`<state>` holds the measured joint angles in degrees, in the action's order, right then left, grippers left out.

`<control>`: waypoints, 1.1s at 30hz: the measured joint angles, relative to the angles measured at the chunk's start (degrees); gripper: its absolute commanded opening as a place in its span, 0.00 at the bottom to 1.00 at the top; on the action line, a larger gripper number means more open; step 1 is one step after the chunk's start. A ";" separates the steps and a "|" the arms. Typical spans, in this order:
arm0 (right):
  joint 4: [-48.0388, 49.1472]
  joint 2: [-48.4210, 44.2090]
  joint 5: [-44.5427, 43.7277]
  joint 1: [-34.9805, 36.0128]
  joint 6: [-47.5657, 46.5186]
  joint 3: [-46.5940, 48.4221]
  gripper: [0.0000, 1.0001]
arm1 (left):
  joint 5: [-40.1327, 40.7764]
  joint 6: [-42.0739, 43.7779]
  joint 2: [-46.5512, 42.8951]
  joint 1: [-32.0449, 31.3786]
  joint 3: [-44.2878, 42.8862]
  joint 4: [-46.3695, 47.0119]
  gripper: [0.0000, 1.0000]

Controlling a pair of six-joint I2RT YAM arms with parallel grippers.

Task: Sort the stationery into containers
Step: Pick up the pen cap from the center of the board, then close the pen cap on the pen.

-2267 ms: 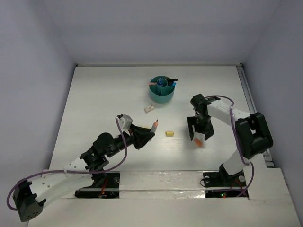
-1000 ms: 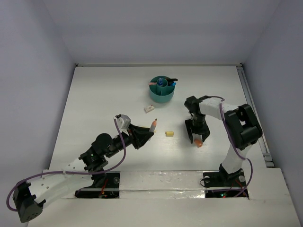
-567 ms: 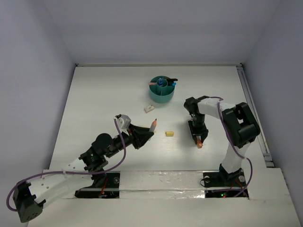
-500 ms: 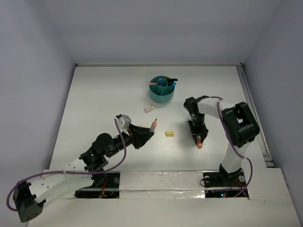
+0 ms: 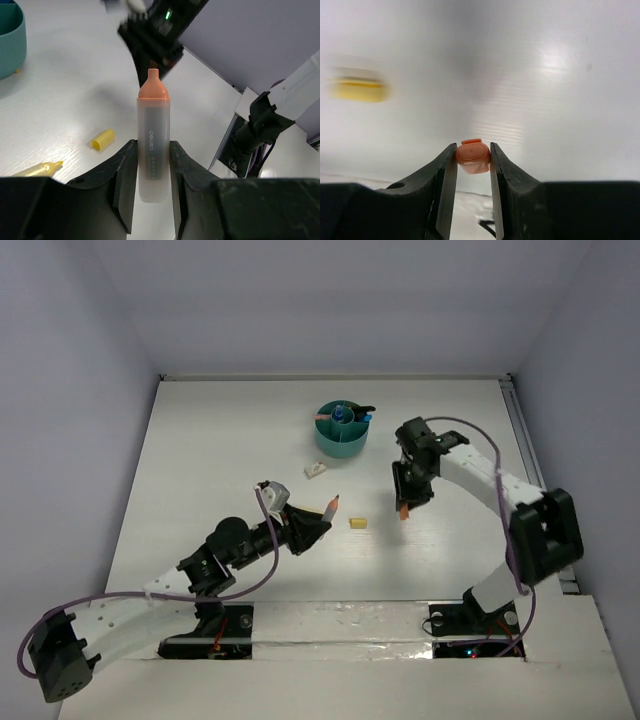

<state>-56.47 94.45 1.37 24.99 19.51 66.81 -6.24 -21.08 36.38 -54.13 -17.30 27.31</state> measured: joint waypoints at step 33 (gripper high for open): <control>89.81 -24.57 41.97 1.33 25.83 -13.31 0.17 | -14.64 -13.03 16.37 13.00 -8.24 21.73 0.00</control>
<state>33.34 69.89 43.33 26.33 45.34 53.49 -20.88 -34.11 52.75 -41.12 -25.54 49.04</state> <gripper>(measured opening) 0.353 0.239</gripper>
